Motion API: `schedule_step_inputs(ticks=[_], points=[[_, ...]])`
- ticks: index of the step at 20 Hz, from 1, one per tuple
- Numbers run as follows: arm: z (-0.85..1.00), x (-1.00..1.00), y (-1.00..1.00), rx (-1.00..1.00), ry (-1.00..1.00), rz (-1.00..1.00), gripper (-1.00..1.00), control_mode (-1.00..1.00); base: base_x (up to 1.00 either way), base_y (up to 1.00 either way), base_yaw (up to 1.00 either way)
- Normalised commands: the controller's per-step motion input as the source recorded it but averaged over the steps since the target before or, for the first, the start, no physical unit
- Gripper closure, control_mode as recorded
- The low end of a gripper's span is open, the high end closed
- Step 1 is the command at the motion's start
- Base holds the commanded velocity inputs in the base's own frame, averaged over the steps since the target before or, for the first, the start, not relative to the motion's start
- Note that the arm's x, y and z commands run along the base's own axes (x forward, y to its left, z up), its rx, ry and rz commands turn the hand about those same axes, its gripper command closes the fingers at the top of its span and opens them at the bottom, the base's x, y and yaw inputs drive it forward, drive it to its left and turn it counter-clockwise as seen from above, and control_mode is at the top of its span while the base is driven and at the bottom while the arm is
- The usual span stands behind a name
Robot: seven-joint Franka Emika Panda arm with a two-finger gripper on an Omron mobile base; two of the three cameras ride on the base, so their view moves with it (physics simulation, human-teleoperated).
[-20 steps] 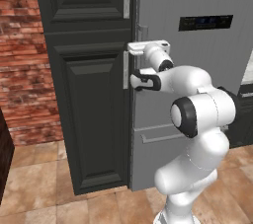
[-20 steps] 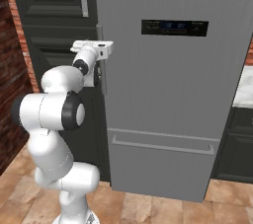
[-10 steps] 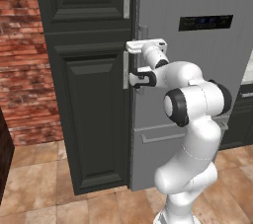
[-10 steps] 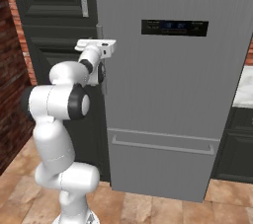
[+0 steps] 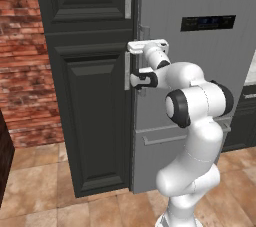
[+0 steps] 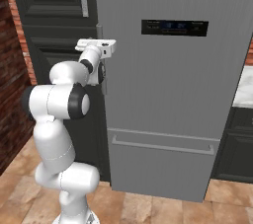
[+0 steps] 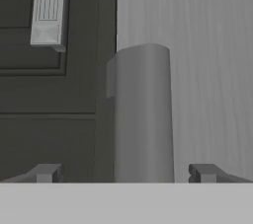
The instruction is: Retrieve the fish from the fridge and place it on the saucepan with marinade on the stove.
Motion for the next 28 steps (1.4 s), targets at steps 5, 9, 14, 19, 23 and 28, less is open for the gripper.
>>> schedule_step_inputs(ticks=[5,9,14,19,23,28], points=[[0.0,0.02,0.0,0.0,0.0,0.0,-1.0,-1.0,0.0,0.0,0.0],[0.0,0.0,0.0,0.0,0.0,0.0,-1.0,-1.0,0.0,0.0,0.0],[0.0,0.0,0.0,0.0,0.0,0.0,-1.0,-1.0,0.0,0.0,0.0],[0.0,0.0,0.0,0.0,0.0,0.0,1.0,-1.0,0.0,0.0,0.0],[0.0,0.0,0.0,0.0,0.0,0.0,1.0,-1.0,0.0,0.0,0.0],[0.0,0.0,0.0,0.0,0.0,0.0,1.0,-1.0,0.0,0.0,0.0]])
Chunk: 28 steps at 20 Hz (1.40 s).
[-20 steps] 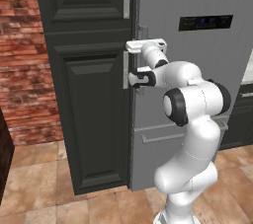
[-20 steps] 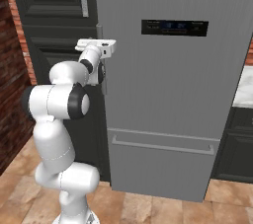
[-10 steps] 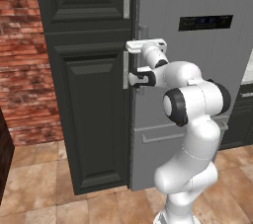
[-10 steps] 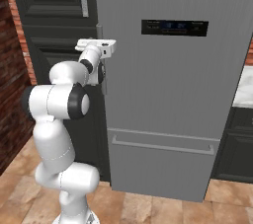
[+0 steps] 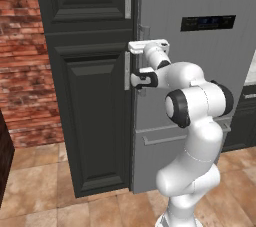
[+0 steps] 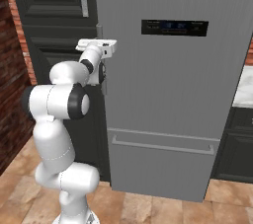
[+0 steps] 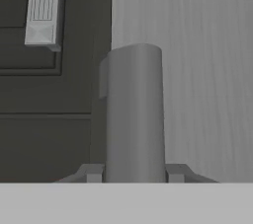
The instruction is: Retrieve the fish from the fridge and place it on the saucepan with marinade on the stove.
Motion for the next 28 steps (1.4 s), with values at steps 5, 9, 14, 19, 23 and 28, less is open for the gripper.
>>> schedule_step_inputs(ticks=[5,9,14,19,23,28], points=[[0.0,0.0,0.0,0.0,0.01,0.0,1.0,-1.0,0.0,0.0,0.0],[0.0,-0.09,0.0,0.0,0.0,0.0,1.0,-1.0,0.0,0.0,0.0],[0.02,-0.45,-0.19,0.0,0.0,0.0,1.0,-1.0,0.0,0.0,0.0],[0.13,-0.59,-0.52,0.0,0.0,0.0,1.0,-1.0,0.0,0.0,0.0],[0.16,-0.71,-0.7,0.0,0.0,0.0,1.0,-1.0,0.0,0.0,0.0],[0.16,-0.57,-0.7,0.0,0.02,0.0,1.0,-1.0,0.0,0.0,0.0]])
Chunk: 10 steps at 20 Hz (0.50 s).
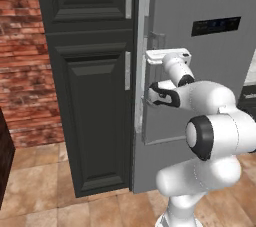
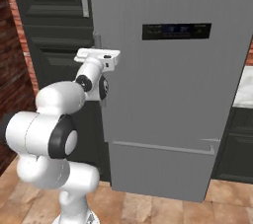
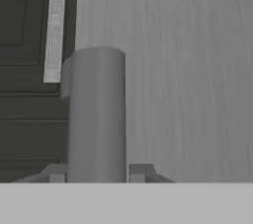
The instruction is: Retrieve the fish from the fridge and place it on the saucepan with marinade on the stove.
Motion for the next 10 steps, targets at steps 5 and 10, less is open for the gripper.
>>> schedule_step_inputs(ticks=[5,10], points=[[0.16,-0.45,-0.7,0.0,0.06,0.0,1.0,-1.0,0.0,0.0,0.0],[0.17,-0.31,-0.63,0.0,0.11,0.0,1.0,-1.0,0.0,0.0,0.0]])
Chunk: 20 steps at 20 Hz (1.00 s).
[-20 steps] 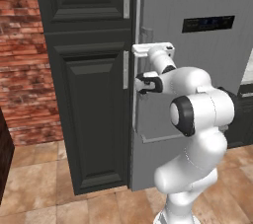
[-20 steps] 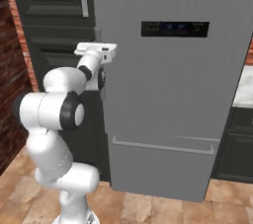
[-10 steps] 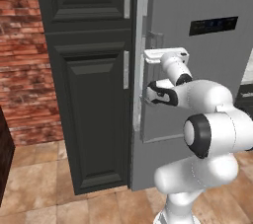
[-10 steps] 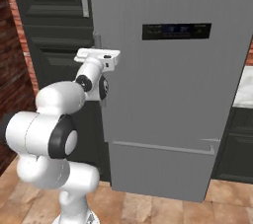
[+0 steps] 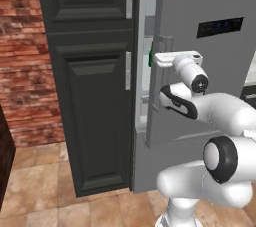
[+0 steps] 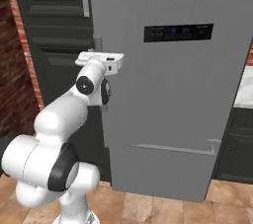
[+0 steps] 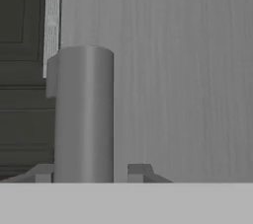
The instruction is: Retrieve the fish from the fridge and place it on the saucepan with marinade on the stove.
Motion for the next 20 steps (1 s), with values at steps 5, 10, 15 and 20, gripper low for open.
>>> schedule_step_inputs(ticks=[5,10,15,20], points=[[0.13,-0.53,-0.74,0.0,0.08,0.0,1.0,-1.0,0.0,0.0,0.0],[0.17,-0.48,-0.66,0.0,0.07,0.0,1.0,-1.0,0.0,0.0,0.0],[0.12,-0.6,-0.77,0.0,0.03,0.0,1.0,-1.0,0.0,0.0,0.0],[0.11,-0.56,-0.71,0.0,0.04,0.0,1.0,-1.0,0.0,0.0,0.0]])
